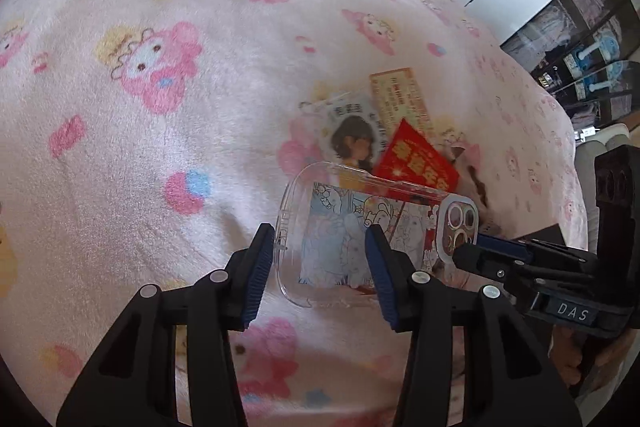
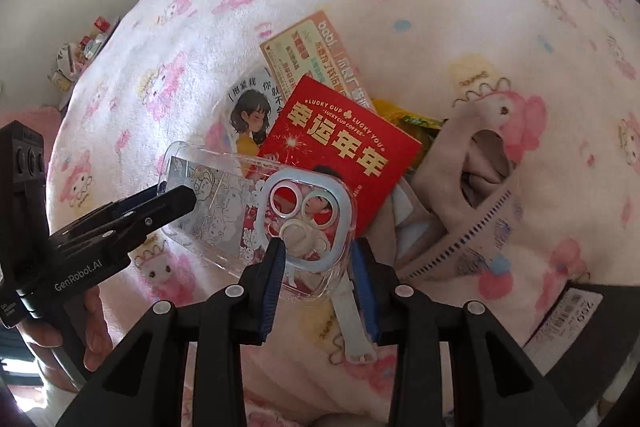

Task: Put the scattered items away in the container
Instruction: 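Grasp the clear phone case with the right gripper and lift it, then carry the clear phone case into the box and lower it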

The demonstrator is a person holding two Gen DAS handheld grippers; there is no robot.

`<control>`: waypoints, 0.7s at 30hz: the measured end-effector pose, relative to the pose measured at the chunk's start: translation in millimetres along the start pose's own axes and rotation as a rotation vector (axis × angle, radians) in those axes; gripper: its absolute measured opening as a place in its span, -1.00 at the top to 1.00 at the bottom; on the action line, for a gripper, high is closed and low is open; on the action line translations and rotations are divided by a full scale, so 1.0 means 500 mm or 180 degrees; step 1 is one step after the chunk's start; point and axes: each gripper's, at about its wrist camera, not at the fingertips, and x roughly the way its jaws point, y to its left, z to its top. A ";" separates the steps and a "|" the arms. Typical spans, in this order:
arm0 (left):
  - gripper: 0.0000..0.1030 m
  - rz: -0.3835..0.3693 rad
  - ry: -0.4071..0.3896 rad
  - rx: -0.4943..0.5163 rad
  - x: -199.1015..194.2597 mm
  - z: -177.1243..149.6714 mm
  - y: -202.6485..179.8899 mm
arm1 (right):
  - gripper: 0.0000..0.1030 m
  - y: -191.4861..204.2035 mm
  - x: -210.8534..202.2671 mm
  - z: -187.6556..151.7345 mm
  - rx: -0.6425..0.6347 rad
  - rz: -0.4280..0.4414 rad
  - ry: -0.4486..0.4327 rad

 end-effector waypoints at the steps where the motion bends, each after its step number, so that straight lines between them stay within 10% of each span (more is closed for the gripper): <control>1: 0.10 -0.0058 -0.0031 0.0077 -0.017 0.000 -0.022 | 0.39 -0.005 -0.033 -0.010 0.0059 0.0007 -0.0115; 10: 0.13 -0.0969 -0.0068 0.0842 -0.113 -0.043 -0.299 | 0.39 -0.128 -0.325 -0.207 0.0819 -0.0137 -0.0964; 21: 0.13 -0.0936 0.0518 0.1649 -0.009 -0.290 -0.586 | 0.38 -0.355 -0.440 -0.564 0.1808 -0.0433 -0.1085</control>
